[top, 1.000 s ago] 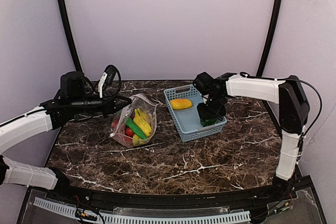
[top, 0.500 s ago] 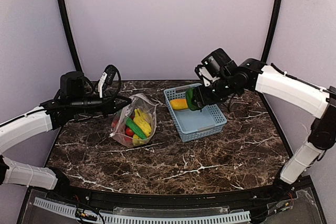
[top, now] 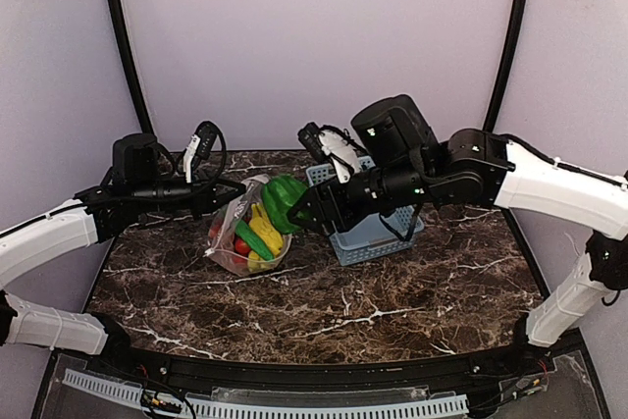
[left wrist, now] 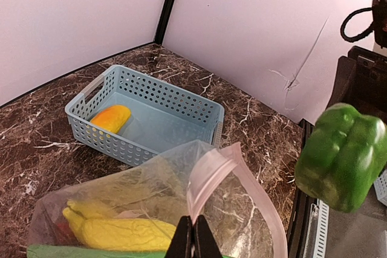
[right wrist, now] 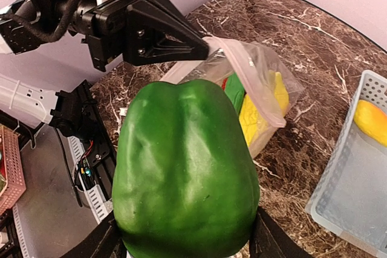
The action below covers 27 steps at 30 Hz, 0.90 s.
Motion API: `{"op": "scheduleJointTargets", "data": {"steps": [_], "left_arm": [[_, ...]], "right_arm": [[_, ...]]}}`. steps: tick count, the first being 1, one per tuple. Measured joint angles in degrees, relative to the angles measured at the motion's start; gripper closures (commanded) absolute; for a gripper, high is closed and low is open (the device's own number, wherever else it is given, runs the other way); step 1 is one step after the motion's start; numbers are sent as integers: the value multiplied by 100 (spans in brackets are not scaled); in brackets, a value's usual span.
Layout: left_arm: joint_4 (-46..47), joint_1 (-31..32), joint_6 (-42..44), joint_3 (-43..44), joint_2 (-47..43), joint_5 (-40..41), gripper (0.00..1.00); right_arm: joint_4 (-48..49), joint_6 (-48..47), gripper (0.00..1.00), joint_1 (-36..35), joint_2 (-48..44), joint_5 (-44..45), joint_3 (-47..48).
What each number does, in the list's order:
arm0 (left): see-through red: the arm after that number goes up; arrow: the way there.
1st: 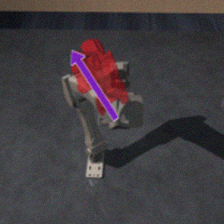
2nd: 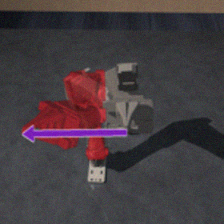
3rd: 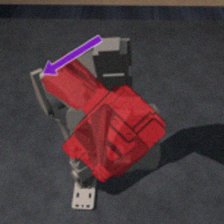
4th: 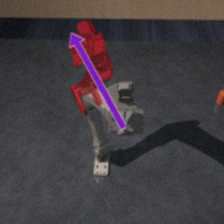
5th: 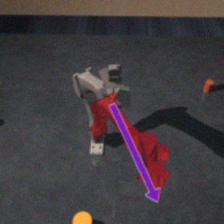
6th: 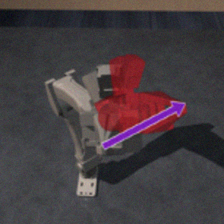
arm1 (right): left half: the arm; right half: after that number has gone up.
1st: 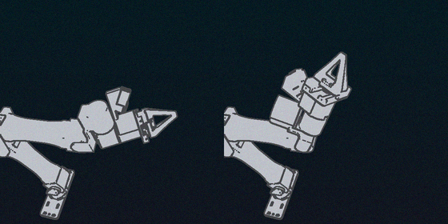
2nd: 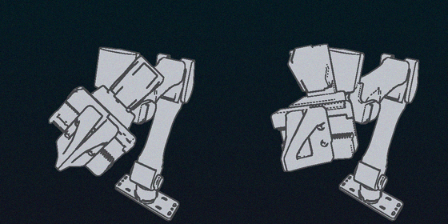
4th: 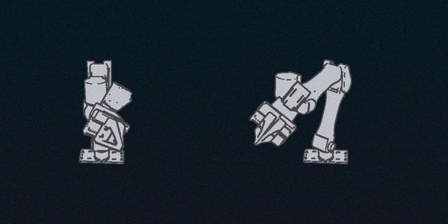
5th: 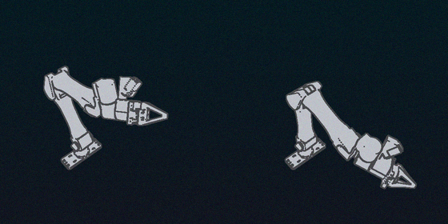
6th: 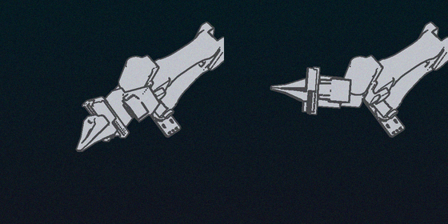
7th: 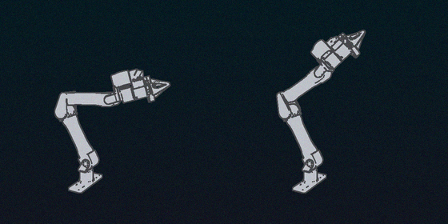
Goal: Place the food in the zip-top bag and seal the zipper
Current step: Place the fake vegetable in the zipper food storage bag.
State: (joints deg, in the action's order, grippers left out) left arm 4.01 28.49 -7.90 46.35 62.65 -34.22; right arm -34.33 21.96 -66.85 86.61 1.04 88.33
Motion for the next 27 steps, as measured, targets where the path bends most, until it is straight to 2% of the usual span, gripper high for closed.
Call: {"op": "scheduleJointTargets", "data": {"steps": [11,27], "left_arm": [[2,0,-2,0,0,-20,99],[2,0,0,0,-2,-20,99]], "right_arm": [[170,85,41,-365,1252,186,710],[-1700,330,40,-365,2743,1456,2782]]}}
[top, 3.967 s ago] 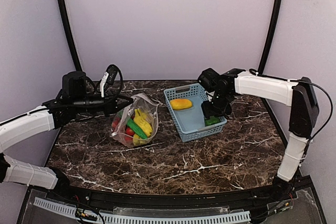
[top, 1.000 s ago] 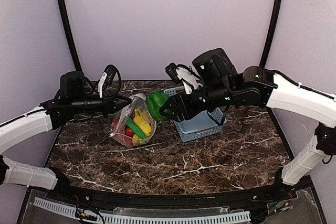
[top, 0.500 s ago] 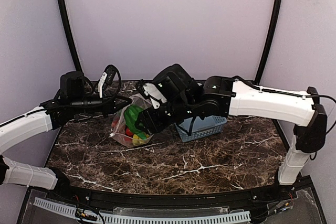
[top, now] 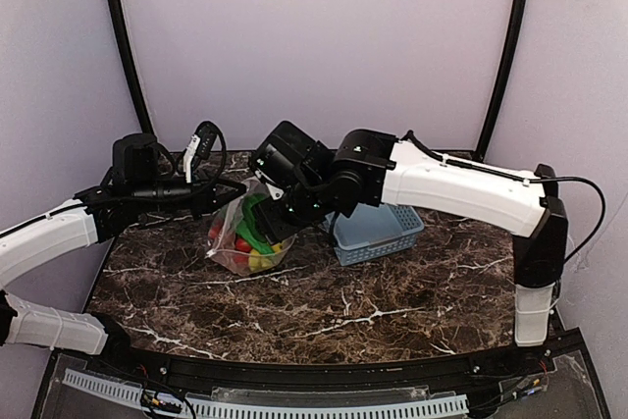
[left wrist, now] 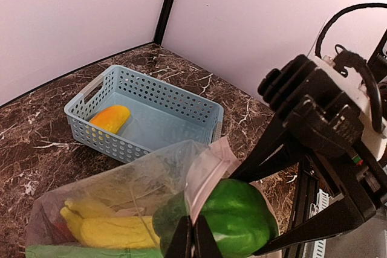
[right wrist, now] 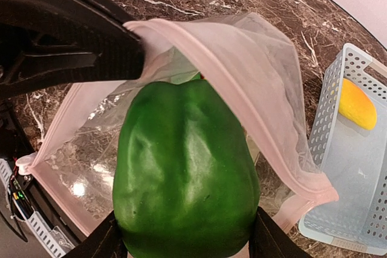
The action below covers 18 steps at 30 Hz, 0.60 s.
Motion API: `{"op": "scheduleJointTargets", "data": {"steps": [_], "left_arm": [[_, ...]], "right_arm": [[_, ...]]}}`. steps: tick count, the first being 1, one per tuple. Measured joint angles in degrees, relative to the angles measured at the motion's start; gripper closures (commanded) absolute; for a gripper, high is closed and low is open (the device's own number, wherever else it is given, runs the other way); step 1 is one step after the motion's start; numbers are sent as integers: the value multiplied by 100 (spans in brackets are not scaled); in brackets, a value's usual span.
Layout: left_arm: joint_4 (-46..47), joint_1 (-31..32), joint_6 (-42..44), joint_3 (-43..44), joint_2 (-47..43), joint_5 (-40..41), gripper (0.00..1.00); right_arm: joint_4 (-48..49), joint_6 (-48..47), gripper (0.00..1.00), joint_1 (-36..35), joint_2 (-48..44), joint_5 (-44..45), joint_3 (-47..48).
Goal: Place the food in the zip-top bag and seal the zipper
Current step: Place the fake vegetable in the zipper food storage bag.
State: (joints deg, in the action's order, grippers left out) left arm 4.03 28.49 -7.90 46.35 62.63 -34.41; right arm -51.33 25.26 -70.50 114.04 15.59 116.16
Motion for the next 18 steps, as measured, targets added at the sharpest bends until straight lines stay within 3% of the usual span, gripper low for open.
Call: {"op": "scheduleJointTargets", "data": {"steps": [18], "left_arm": [[0,0,0,0,0,0,99]], "right_arm": [[-387,334,29,52,579,483,505]]}}
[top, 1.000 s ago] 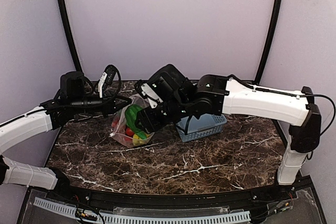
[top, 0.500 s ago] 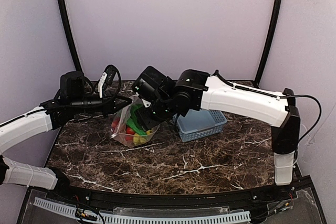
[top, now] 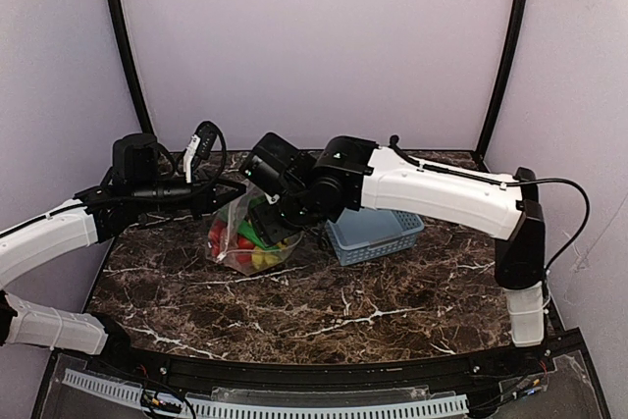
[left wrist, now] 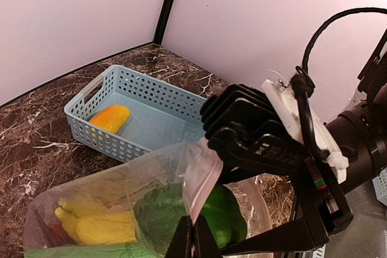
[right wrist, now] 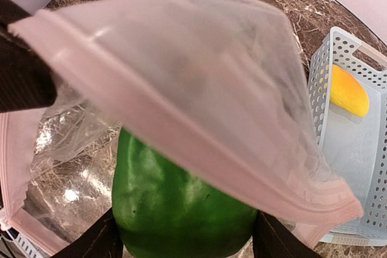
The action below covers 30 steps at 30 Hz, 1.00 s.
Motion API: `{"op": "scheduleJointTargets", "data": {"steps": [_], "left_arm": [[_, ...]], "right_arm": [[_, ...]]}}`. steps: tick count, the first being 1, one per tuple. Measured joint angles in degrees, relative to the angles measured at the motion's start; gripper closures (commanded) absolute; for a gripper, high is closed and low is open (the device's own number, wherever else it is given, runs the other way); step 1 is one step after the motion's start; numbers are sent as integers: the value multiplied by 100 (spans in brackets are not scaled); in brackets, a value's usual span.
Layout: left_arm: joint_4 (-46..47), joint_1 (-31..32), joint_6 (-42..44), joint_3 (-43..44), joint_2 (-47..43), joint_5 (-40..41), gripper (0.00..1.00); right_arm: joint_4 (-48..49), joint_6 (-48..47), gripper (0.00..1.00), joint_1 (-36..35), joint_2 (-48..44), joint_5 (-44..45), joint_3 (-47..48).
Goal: Place the food in the zip-top bag and seal the zipper
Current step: Place the fake vegetable in the zipper food storage bag.
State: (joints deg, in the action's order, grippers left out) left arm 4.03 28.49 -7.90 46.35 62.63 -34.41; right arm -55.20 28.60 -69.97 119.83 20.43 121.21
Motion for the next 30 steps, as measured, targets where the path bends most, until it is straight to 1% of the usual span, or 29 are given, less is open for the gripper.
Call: {"op": "scheduleJointTargets", "data": {"steps": [6,17,22,25,30], "left_arm": [[0,0,0,0,0,0,99],[0,0,0,0,0,0,99],[0,0,0,0,0,2,99],[11,0,-24,-2,0,0,99],[24,0,-83,-2,2,-22,99]], "right_arm": [[175,48,18,90,81,22,4],[376,59,17,105,79,4,-4],[603,46,17,131,-4,-236,-125],[872,-11,17,149,-208,-452,-380],[1681,-190,17,151,-1078,-970,-1386]]}}
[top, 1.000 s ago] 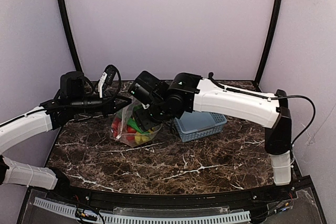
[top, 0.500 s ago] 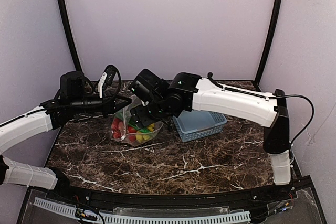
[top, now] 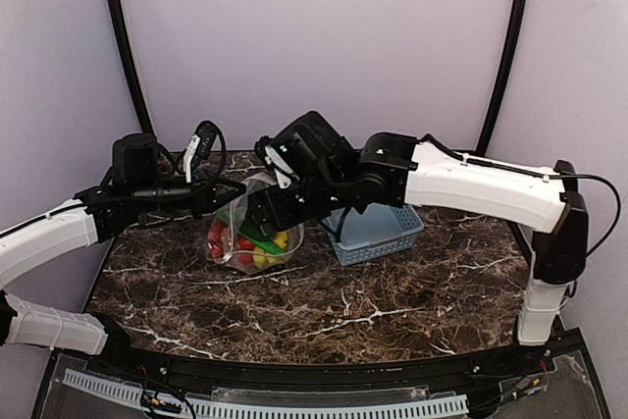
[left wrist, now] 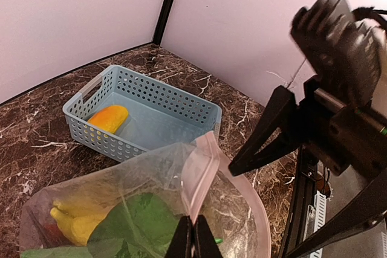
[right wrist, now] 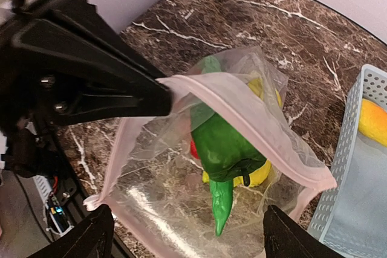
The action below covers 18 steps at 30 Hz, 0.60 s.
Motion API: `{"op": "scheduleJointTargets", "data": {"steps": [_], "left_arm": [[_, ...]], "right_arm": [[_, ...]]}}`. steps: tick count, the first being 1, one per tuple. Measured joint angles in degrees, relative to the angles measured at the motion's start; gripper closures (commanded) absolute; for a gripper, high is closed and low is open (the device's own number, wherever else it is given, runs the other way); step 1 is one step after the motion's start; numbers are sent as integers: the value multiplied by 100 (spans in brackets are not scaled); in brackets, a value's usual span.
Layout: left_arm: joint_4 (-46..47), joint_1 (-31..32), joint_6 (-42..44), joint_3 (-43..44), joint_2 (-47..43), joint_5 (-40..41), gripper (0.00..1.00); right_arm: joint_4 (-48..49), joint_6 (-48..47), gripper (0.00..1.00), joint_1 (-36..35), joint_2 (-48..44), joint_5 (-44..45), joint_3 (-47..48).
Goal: Place the food in the zip-top bag and seal the zipper
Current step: Place the fake vegetable in the zipper food storage bag.
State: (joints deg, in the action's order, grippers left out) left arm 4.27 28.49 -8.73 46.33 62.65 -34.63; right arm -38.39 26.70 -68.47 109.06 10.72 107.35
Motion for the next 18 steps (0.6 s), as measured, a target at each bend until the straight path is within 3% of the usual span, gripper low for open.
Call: {"op": "scheduleJointTargets", "data": {"steps": [5,10,18], "left_arm": [[2,0,-4,0,-7,37,99],[-31,0,66,0,-101,229,99],[-66,0,125,-7,-192,380,99]], "right_arm": [[688,-116,18,-4,-1064,-297,-903],[890,-111,17,31,-1875,-55,-1401],[411,-46,18,813,-2059,85,-1784]]}}
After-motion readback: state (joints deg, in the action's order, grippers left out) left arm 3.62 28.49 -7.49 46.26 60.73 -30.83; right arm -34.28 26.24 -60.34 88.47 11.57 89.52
